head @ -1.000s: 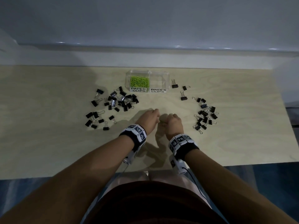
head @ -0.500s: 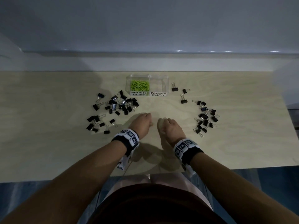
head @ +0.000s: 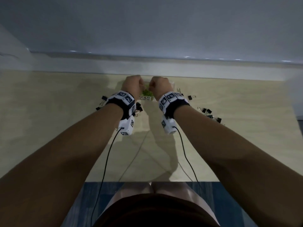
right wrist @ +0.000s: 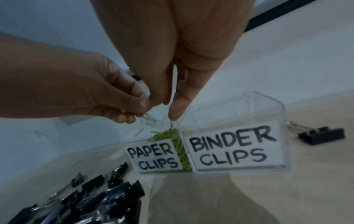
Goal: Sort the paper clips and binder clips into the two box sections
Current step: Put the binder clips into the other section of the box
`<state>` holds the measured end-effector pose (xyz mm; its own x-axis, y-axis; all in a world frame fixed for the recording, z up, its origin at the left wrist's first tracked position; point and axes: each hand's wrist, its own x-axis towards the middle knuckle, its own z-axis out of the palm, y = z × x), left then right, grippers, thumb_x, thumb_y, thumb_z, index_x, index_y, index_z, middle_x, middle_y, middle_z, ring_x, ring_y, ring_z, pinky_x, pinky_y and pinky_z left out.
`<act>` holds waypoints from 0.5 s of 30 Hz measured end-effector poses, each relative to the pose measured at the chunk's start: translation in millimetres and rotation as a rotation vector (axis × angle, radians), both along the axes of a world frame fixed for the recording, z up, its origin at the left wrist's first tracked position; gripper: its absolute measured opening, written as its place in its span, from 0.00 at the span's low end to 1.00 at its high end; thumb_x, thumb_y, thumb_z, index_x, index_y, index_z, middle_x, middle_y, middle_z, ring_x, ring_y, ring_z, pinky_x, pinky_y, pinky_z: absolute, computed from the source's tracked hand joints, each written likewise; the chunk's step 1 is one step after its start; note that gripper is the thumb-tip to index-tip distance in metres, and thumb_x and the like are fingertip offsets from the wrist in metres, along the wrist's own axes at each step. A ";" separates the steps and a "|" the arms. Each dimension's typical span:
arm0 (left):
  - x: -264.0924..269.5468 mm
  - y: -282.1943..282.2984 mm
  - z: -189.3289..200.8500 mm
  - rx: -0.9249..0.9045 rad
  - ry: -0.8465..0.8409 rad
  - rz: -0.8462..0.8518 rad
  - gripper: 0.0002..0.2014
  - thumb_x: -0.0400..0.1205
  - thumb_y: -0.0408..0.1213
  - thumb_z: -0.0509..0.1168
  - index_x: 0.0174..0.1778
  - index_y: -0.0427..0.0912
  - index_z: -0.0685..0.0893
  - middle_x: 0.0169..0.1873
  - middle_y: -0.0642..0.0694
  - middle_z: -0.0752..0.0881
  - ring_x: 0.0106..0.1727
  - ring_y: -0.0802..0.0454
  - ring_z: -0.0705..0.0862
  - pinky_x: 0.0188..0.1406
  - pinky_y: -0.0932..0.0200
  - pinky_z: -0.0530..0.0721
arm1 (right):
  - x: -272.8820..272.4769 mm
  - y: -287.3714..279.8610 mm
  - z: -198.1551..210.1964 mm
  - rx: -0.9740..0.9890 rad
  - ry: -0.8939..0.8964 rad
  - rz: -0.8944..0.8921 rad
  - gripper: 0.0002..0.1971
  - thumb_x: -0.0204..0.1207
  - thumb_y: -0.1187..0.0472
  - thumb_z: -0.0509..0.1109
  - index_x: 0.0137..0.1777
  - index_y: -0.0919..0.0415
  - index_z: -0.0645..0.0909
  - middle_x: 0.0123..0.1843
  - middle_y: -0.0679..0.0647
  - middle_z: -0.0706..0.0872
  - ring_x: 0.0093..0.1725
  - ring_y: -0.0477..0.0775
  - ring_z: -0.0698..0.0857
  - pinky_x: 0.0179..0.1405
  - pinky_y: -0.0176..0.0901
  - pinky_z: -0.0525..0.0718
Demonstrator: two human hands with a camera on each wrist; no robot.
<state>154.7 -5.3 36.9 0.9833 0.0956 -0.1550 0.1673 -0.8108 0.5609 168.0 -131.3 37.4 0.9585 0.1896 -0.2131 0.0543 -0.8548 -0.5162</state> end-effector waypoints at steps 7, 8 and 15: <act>-9.8 -35.1 0.9 0.068 -0.171 -0.249 0.09 0.80 0.29 0.60 0.53 0.38 0.82 0.57 0.39 0.79 0.50 0.41 0.82 0.49 0.56 0.75 | -26.5 -73.9 -27.3 0.059 -0.226 -0.253 0.06 0.75 0.67 0.65 0.47 0.65 0.83 0.51 0.62 0.83 0.44 0.61 0.83 0.47 0.51 0.85; -12.7 -49.4 1.1 0.060 -0.182 -0.334 0.08 0.81 0.30 0.60 0.53 0.37 0.82 0.57 0.39 0.79 0.50 0.40 0.81 0.48 0.55 0.73 | -36.0 -91.6 -38.4 0.015 -0.204 -0.280 0.09 0.76 0.67 0.63 0.50 0.65 0.83 0.53 0.62 0.81 0.47 0.61 0.82 0.50 0.50 0.85; -5.9 -156.8 -26.8 0.105 -0.042 -0.664 0.22 0.76 0.20 0.58 0.66 0.35 0.75 0.64 0.36 0.73 0.62 0.37 0.75 0.59 0.43 0.80 | -102.8 -156.6 -80.0 -0.171 -0.115 -0.020 0.10 0.76 0.61 0.64 0.53 0.61 0.84 0.48 0.60 0.82 0.44 0.63 0.80 0.38 0.53 0.84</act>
<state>148.8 -162.1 10.1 0.8436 -0.5189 -0.1383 -0.4059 -0.7848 0.4683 65.3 -287.9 -42.6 0.9815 0.1409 -0.1294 0.0868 -0.9308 -0.3550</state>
